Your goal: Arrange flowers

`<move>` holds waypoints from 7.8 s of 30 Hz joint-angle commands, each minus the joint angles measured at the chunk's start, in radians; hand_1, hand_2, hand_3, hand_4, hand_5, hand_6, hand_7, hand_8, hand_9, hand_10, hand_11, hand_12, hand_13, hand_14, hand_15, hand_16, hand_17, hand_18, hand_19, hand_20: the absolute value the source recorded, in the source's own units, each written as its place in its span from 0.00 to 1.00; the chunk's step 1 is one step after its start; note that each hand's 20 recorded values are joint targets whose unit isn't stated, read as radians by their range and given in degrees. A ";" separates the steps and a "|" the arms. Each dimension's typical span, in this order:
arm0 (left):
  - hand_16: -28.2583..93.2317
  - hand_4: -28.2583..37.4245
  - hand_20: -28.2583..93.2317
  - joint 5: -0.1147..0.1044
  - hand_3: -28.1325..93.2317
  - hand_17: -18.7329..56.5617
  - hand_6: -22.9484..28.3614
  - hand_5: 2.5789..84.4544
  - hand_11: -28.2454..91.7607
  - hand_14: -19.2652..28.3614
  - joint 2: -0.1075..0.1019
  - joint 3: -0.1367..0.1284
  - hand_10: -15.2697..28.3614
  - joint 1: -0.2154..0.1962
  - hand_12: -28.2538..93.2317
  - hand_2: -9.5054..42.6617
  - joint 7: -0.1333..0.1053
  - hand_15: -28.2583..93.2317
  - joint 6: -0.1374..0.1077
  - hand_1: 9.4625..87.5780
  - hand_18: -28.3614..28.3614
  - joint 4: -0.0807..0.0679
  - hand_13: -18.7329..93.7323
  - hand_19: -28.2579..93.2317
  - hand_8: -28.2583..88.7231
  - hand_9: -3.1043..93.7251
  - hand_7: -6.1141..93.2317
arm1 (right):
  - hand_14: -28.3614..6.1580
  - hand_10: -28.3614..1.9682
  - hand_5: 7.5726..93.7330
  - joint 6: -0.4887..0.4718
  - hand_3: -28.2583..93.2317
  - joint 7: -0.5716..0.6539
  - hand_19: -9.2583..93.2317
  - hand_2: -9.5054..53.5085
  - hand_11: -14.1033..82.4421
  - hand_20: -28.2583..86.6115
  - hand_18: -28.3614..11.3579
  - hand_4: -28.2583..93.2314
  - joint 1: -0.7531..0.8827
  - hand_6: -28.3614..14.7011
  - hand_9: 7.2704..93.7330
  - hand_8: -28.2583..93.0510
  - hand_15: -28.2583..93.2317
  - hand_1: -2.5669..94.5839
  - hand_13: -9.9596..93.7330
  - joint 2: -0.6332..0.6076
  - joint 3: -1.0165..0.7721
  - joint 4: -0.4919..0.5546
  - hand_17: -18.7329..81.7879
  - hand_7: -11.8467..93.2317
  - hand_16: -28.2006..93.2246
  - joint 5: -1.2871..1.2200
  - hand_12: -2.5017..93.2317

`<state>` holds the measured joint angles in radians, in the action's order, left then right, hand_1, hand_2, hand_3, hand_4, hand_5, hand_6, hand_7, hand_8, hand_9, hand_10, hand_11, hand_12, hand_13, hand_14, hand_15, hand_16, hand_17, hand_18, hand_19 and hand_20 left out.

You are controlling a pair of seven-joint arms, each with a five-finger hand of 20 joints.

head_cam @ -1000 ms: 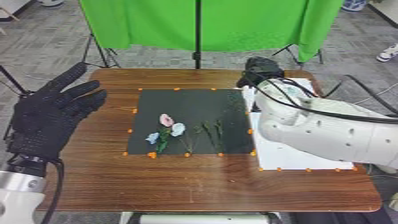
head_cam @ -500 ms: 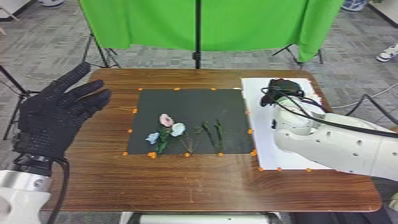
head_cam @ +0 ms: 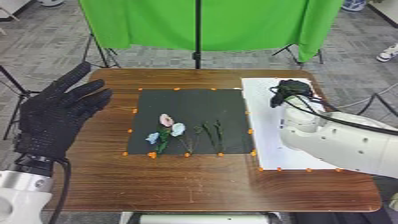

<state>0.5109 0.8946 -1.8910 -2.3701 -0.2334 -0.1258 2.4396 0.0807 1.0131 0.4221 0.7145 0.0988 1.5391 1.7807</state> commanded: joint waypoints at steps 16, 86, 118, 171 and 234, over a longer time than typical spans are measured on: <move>0.17 0.07 0.57 0.002 0.86 0.19 0.60 0.37 0.45 1.00 0.002 0.013 0.83 0.019 0.32 0.32 0.034 0.60 0.023 0.18 1.00 -0.016 0.38 0.65 0.15 0.35 0.22 | 0.74 0.77 0.90 0.151 0.70 -0.046 0.97 0.00 0.28 0.33 0.27 0.00 0.060 0.78 0.99 0.24 0.65 0.62 0.92 -0.001 0.084 -0.019 0.60 0.26 0.40 0.123 0.30; 0.17 0.06 0.57 0.005 0.86 0.19 0.61 0.37 0.44 1.00 -0.023 0.042 0.83 0.088 0.32 0.32 0.077 0.60 0.041 0.18 1.00 -0.046 0.38 0.65 0.15 0.36 0.23 | 0.70 0.67 0.76 0.242 0.79 -0.106 0.98 0.00 0.41 0.38 0.25 0.00 0.039 0.76 0.95 0.19 0.71 0.49 0.88 0.317 0.149 0.190 0.55 0.25 0.40 0.180 0.22; 0.17 0.03 0.56 -0.032 0.85 0.19 0.61 0.37 0.44 1.00 0.044 0.001 0.83 -0.134 0.32 0.35 -0.067 0.60 -0.061 0.16 1.00 -0.004 0.38 0.65 0.15 0.36 0.22 | 0.57 0.50 0.59 0.204 0.83 -0.049 0.96 0.07 0.39 0.36 0.17 0.00 0.140 0.62 0.84 0.14 0.70 0.36 0.84 -0.105 -0.280 0.247 0.53 0.22 0.37 0.071 0.19; 0.17 0.02 0.56 -0.027 0.85 0.19 0.60 0.37 0.44 1.00 0.049 0.031 0.83 -0.113 0.32 0.35 -0.050 0.60 -0.037 0.16 1.00 -0.009 0.38 0.65 0.15 0.36 0.22 | 0.73 0.76 0.91 0.128 0.73 -0.092 0.97 0.00 0.29 0.31 0.28 0.00 0.175 0.77 1.00 0.24 0.66 0.60 0.91 -0.170 -0.082 -0.056 0.59 0.27 0.40 0.152 0.30; 0.17 0.03 0.56 -0.025 0.86 0.19 0.61 0.38 0.44 1.00 0.023 0.040 0.83 -0.079 0.32 0.34 -0.040 0.60 -0.029 0.16 1.00 -0.020 0.38 0.66 0.15 0.36 0.22 | 0.73 0.74 0.88 0.216 0.81 -0.213 0.96 0.00 0.30 0.36 0.30 0.00 -0.165 0.74 0.98 0.26 0.70 0.55 0.87 0.195 0.381 0.147 0.53 0.27 0.40 0.355 0.32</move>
<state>0.4853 0.9190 -1.8545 -2.4509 -0.2879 -0.1680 2.4296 0.3378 0.8009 0.2523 0.9084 0.5189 1.6757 2.1510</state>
